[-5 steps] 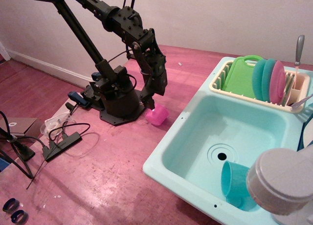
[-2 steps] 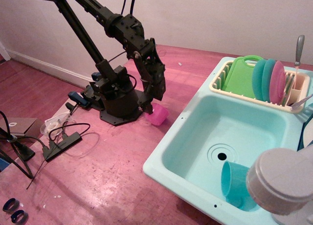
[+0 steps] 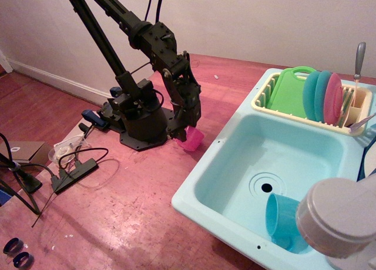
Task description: Put cup from anywhere into sink
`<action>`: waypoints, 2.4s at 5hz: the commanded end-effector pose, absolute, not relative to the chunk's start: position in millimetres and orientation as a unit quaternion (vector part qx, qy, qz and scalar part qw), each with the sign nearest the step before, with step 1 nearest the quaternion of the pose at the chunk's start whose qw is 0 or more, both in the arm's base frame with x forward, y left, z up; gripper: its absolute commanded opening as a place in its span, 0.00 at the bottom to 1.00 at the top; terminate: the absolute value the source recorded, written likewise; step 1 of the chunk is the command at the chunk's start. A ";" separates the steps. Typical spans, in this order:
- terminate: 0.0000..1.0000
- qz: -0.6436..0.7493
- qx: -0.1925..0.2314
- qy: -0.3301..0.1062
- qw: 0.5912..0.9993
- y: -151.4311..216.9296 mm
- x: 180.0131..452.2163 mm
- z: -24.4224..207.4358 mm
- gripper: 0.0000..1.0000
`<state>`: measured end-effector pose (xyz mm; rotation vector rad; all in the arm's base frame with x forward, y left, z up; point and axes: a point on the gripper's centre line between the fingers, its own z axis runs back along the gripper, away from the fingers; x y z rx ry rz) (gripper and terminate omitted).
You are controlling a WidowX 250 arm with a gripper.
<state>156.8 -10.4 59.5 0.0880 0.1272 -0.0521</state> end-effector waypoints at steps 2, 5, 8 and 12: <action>0.00 -0.059 0.048 0.068 0.995 -20.5 173.9 54.4 0.00; 0.00 -0.085 0.062 0.058 0.993 -23.3 190.6 76.2 0.00; 0.00 -0.069 0.194 0.028 0.978 65.4 207.6 227.5 0.00; 0.00 -0.201 0.145 -0.014 0.969 -25.7 315.2 184.7 0.00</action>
